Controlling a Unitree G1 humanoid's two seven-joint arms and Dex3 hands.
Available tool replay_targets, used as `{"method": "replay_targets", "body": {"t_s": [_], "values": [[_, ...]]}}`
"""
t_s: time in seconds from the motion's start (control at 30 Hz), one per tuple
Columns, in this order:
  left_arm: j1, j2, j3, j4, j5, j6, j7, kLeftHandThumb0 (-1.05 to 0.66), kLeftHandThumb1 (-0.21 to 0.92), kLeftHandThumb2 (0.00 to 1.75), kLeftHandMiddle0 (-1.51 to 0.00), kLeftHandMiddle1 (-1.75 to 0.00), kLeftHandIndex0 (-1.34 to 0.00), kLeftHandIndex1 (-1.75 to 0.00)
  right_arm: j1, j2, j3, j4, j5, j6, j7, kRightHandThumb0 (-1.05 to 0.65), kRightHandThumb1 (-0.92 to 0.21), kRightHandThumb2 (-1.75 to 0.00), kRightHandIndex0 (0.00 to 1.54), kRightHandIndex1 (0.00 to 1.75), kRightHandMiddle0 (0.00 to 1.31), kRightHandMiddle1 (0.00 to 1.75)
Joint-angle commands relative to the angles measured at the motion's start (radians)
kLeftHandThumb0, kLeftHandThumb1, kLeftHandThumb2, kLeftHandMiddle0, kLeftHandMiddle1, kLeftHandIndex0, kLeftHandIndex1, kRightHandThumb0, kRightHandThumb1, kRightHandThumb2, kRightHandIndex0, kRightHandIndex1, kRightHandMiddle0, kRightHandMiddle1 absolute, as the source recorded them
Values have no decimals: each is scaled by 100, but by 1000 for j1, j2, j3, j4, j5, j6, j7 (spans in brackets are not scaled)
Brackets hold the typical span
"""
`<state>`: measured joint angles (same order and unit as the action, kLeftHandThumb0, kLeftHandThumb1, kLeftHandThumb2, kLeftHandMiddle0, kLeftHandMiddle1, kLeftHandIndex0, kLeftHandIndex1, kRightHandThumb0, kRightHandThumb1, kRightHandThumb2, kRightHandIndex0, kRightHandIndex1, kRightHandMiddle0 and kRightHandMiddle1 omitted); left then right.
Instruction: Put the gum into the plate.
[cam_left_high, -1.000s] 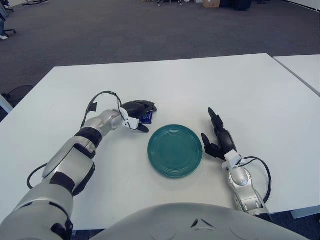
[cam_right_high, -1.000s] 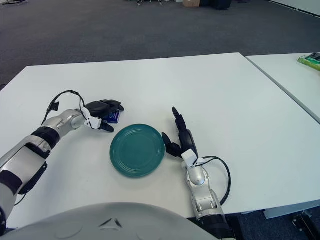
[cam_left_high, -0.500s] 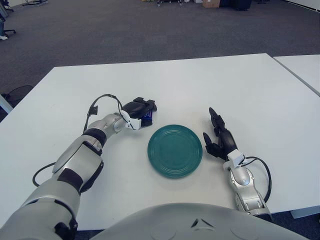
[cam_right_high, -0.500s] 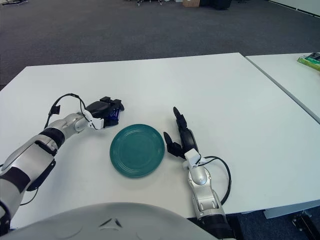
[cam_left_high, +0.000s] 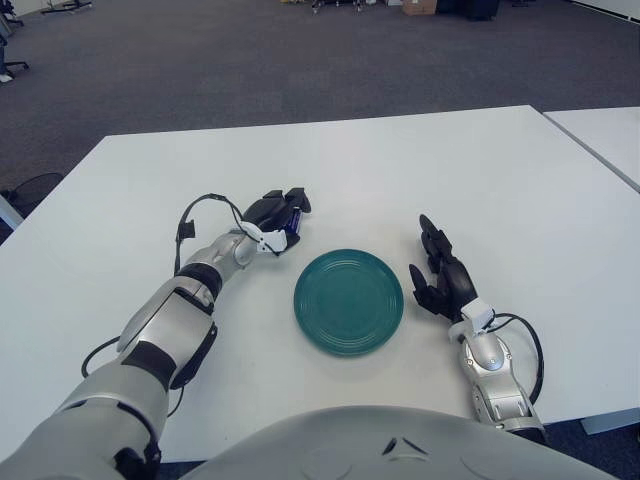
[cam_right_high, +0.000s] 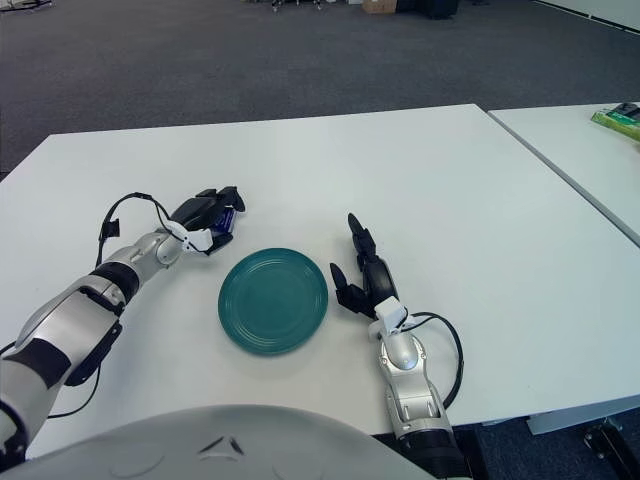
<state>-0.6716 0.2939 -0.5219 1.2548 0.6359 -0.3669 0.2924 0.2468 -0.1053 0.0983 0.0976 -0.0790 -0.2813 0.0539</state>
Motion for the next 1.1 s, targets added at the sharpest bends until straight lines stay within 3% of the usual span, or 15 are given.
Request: {"method": "replay_targets", "body": {"t_s": [0.0,0.57,0.73,1.0,1.07], "values": [[75,-2,-13,41,13,19,-25,0,16,146,-76,-160,-54,-175,61,-2,-9,76,15,110,18,-92,-92,-61,2,1,1,1],[70,25,7,10,-3,-5,-11,0,14,148,-77,-162,-54,-175,64,18,-17,54,22,143,10,-93,-92,-65,4,1,0,1],[58,96,81,-227,-80,-2,-147,0,14,148,-78,-162,-53,-175,67,22,-19,54,25,143,13,-92,-92,-68,4,1,1,1],[189,182,198,-679,-155,87,-308,0,13,150,-76,-164,-54,-175,74,26,-19,49,26,149,15,-91,-92,-71,4,0,1,2],[215,193,215,-773,-169,75,-328,0,13,151,-76,-166,-55,-175,75,27,-18,49,25,149,14,-91,-92,-71,4,0,1,2]]}}
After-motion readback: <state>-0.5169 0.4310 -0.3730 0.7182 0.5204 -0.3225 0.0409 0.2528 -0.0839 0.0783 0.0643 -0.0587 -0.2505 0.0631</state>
